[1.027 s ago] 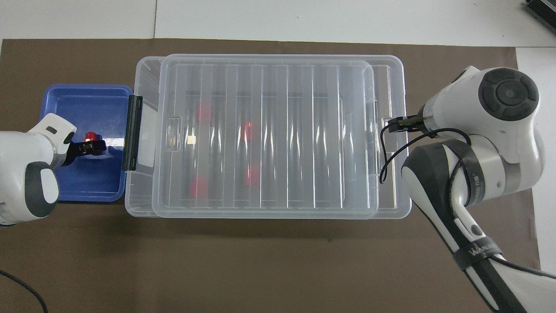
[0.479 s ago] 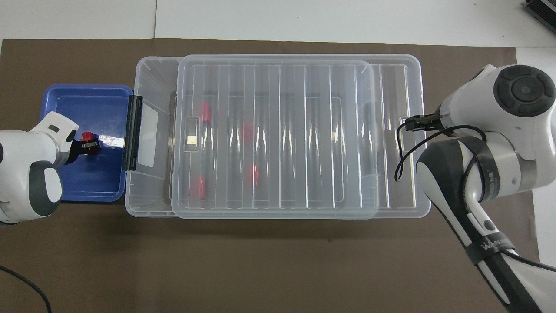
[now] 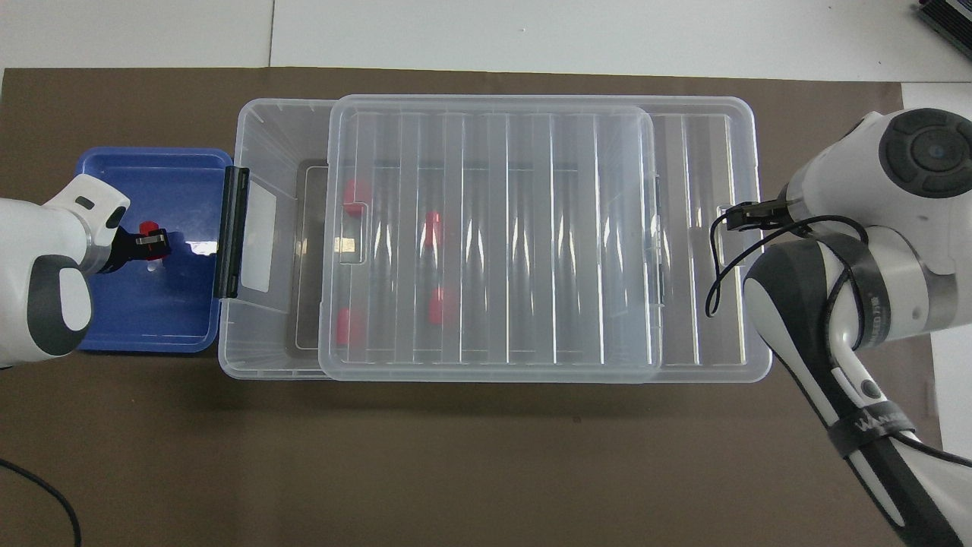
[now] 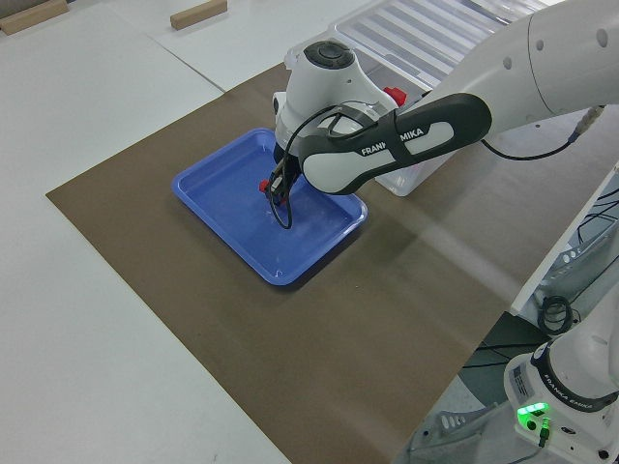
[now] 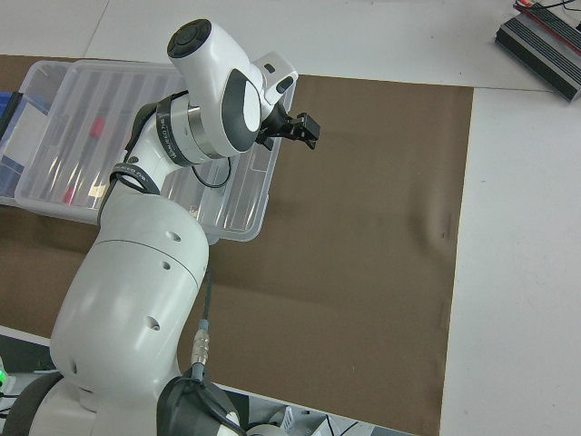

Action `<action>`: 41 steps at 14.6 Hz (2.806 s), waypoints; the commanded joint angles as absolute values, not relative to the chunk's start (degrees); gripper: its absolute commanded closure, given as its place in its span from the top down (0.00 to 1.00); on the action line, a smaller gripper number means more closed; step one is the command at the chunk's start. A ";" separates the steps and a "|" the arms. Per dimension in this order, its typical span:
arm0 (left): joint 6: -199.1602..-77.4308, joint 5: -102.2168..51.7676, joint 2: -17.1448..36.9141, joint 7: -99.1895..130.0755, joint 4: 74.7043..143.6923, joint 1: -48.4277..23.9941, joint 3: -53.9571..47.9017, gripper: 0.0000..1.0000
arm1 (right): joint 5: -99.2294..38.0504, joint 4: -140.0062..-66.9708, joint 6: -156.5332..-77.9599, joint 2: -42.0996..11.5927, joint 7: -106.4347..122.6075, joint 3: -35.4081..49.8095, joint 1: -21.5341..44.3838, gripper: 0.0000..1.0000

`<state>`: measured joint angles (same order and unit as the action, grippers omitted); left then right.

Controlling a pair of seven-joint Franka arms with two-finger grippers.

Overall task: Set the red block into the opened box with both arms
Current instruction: 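Lift the block with the left gripper while the right gripper slides the lid, then carry the red block over the opened box with the left gripper, then lower the red block into the box and open the left gripper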

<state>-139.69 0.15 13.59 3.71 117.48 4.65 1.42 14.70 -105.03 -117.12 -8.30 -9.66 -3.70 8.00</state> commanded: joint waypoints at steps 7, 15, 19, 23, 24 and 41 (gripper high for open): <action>-98.02 0.27 12.30 17.80 87.30 -3.94 1.32 0.00 | 17.93 -104.94 -115.75 -8.26 -7.12 -3.60 4.84 1.00; -104.58 -1.67 10.55 43.24 88.23 -14.94 -1.85 0.00 | 19.07 -104.77 -115.05 -7.91 -4.58 -3.60 2.56 1.00; -114.31 -0.45 10.11 43.24 96.04 -17.57 -1.85 0.00 | 19.16 -104.77 -115.05 -7.82 -2.99 -3.60 1.41 1.00; -120.58 1.23 10.81 40.88 100.36 -18.11 -1.85 0.00 | 19.42 -104.77 -114.87 -7.74 -2.99 -3.60 1.23 1.00; -121.02 1.58 10.81 37.82 101.33 -17.93 -1.85 0.00 | 19.42 -104.68 -114.61 -7.65 -3.08 -3.52 1.32 1.00; -142.91 3.60 17.23 32.96 116.01 -18.81 -1.85 0.00 | 0.79 -94.48 -87.01 3.34 -7.38 -2.99 1.85 1.00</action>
